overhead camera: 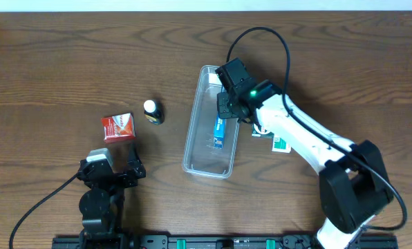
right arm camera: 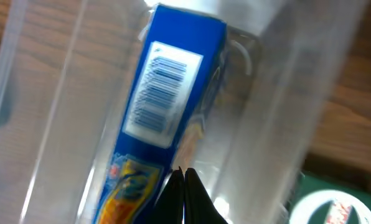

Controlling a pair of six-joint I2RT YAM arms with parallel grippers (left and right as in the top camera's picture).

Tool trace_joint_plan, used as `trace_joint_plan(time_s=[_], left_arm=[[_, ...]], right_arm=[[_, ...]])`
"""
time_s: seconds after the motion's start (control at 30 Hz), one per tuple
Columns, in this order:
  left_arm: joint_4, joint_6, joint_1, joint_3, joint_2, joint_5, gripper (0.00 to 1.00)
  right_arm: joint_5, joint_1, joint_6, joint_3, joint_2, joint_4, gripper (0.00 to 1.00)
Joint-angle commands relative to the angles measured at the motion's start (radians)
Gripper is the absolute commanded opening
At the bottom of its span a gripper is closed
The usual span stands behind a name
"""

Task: Pack container
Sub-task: 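Push the blue box flat into the container with the right gripper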

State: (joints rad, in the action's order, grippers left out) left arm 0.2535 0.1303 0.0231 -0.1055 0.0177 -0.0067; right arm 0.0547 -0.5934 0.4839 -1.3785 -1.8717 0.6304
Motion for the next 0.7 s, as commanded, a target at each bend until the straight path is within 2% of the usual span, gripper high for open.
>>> trace_joint_plan(time_s=[0.0,0.27,0.67], left_arm=[[0.007,0.001,-0.003,0.025,0.000,-0.004,0.98],[0.006,0.001,-0.003,0.025,0.000,-0.004,0.98],[0.006,0.001,-0.003,0.025,0.000,-0.004,0.98]], right_arm=[[-0.051,-0.017,-0.050,0.001,-0.012,-0.044,0.01],[-0.111,-0.035,-0.198,0.001,-0.012,-0.159,0.07],[-0.239,-0.043,-0.245,0.001,-0.035,-0.147,0.10]])
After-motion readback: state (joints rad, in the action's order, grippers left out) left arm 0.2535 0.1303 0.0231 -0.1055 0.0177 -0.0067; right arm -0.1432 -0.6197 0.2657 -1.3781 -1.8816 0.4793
